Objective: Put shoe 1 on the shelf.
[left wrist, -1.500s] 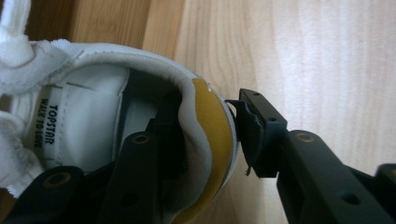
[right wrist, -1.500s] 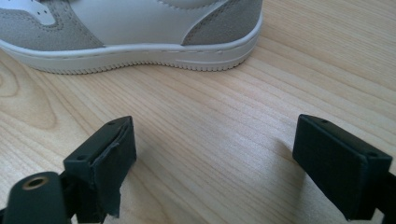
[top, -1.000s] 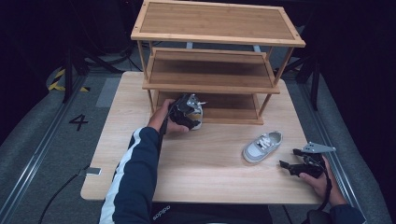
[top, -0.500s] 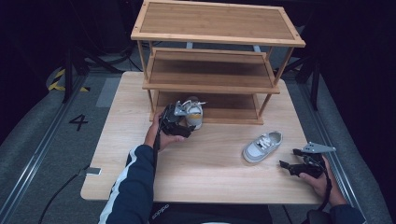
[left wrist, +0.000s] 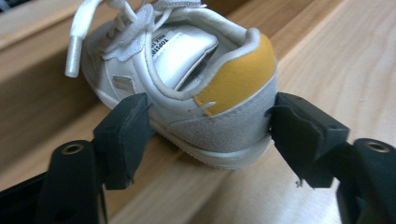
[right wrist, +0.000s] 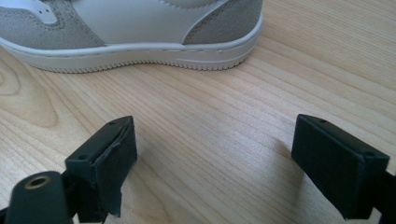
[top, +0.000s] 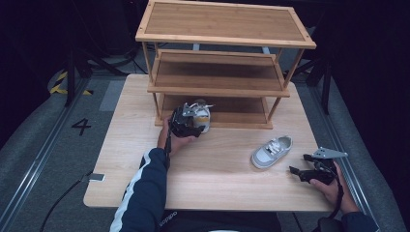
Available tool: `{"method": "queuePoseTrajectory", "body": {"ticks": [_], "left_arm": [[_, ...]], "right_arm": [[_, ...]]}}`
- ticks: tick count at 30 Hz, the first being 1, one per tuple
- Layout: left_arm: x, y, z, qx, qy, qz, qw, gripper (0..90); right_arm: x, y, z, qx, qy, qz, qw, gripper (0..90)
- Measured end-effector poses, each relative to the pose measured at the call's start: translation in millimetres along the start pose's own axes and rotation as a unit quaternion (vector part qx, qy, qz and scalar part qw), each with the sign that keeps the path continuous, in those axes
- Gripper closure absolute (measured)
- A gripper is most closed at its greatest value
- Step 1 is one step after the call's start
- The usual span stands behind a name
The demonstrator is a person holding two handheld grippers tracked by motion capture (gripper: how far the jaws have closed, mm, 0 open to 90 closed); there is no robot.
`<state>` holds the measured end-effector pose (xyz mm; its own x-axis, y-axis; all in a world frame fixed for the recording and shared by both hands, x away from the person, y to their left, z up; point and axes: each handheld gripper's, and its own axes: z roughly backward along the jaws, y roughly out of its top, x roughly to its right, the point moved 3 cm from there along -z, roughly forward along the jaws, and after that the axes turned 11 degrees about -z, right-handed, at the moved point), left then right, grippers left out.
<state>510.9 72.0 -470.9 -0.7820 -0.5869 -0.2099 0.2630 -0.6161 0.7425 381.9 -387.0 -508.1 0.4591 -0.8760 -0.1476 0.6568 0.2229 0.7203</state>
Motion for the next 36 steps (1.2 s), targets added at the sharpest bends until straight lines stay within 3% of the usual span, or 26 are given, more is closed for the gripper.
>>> {"method": "queuePoseTrajectory", "body": {"ticks": [2, 4, 13, 16, 18, 19, 20, 21, 28, 29, 30, 31, 32, 33, 34, 36], "left_arm": [[-3.2, 0.3, -2.2, 0.000, 0.009, -0.008, 0.9999, 32.8], [-5.8, 1.2, -6.6, 0.011, 0.006, 0.000, 0.9999, 33.6], [-18.5, 13.9, -26.2, -0.005, 0.019, -0.008, 0.9998, 34.8], [-26.2, 20.4, -33.3, -0.015, 0.021, -0.038, 0.9989, 34.9], [-27.3, 20.9, -34.6, -0.020, 0.021, -0.034, 0.9990, 34.9], [-30.0, 20.9, -35.1, -0.028, 0.023, -0.044, 0.9984, 34.9], [-26.4, 20.6, -39.6, -0.027, 0.022, -0.013, 0.9993, 34.9], [-25.1, 21.4, -42.1, -0.014, 0.017, 0.002, 0.9998, 35.0], [-24.6, 19.9, -41.8, -0.012, 0.019, 0.011, 0.9997, 36.2], [-28.5, 18.8, -39.4, -0.017, 0.025, -0.021, 0.9993, 37.2], [-28.8, 17.9, -38.3, -0.018, 0.020, -0.029, 0.9992, 38.7], [-22.5, 15.6, -38.1, -0.011, 0.010, 0.008, 0.9999, 38.6], [-26.4, 14.7, -35.8, -0.019, 0.014, -0.030, 0.9992, 37.7], [-19.2, 13.1, -35.3, -0.017, 0.008, 0.001, 0.9998, 37.1], [-18.8, 11.4, -33.5, -0.018, 0.009, -0.013, 0.9997, 37.1], [-14.6, 7.5, -31.6, -0.017, -0.001, -0.006, 0.9998, 35.7]], "right_arm": [[-0.1, 0.0, 0.0, 0.000, 0.000, 0.000, 1.0000, 14.5], [-0.1, -0.1, 0.1, 0.000, 0.000, 0.000, 1.0000, 14.6], [-0.1, -0.1, 0.1, 0.000, 0.000, 0.000, 1.0000, 14.6], [-0.1, -0.2, 0.1, 0.000, -0.001, 0.000, 1.0000, 14.7], [-0.2, -0.2, 0.1, 0.001, 0.000, 0.000, 1.0000, 14.7], [-0.1, -0.2, 0.2, 0.001, -0.001, 0.000, 1.0000, 14.7], [-0.2, -0.2, 0.3, 0.000, 0.000, -0.001, 1.0000, 14.7], [-0.2, -0.2, 0.3, 0.000, 0.000, -0.001, 1.0000, 14.7], [-0.2, -0.2, 0.3, 0.000, 0.000, 0.000, 1.0000, 14.7], [-0.2, -0.2, 0.3, 0.000, 0.000, -0.001, 1.0000, 14.7], [-0.2, -0.3, 0.3, 0.000, 0.000, -0.001, 1.0000, 14.7], [-0.2, -0.3, 0.3, 0.000, 0.000, -0.001, 1.0000, 14.7], [-0.2, -0.3, 0.3, 0.000, 0.000, 0.000, 1.0000, 14.7], [-0.2, -0.3, 0.3, 0.000, 0.000, -0.001, 1.0000, 14.7], [-0.2, -0.3, 0.3, 0.000, 0.000, -0.001, 1.0000, 14.7], [-0.2, -0.2, 0.3, 0.000, 0.000, 0.000, 1.0000, 14.7]]}}
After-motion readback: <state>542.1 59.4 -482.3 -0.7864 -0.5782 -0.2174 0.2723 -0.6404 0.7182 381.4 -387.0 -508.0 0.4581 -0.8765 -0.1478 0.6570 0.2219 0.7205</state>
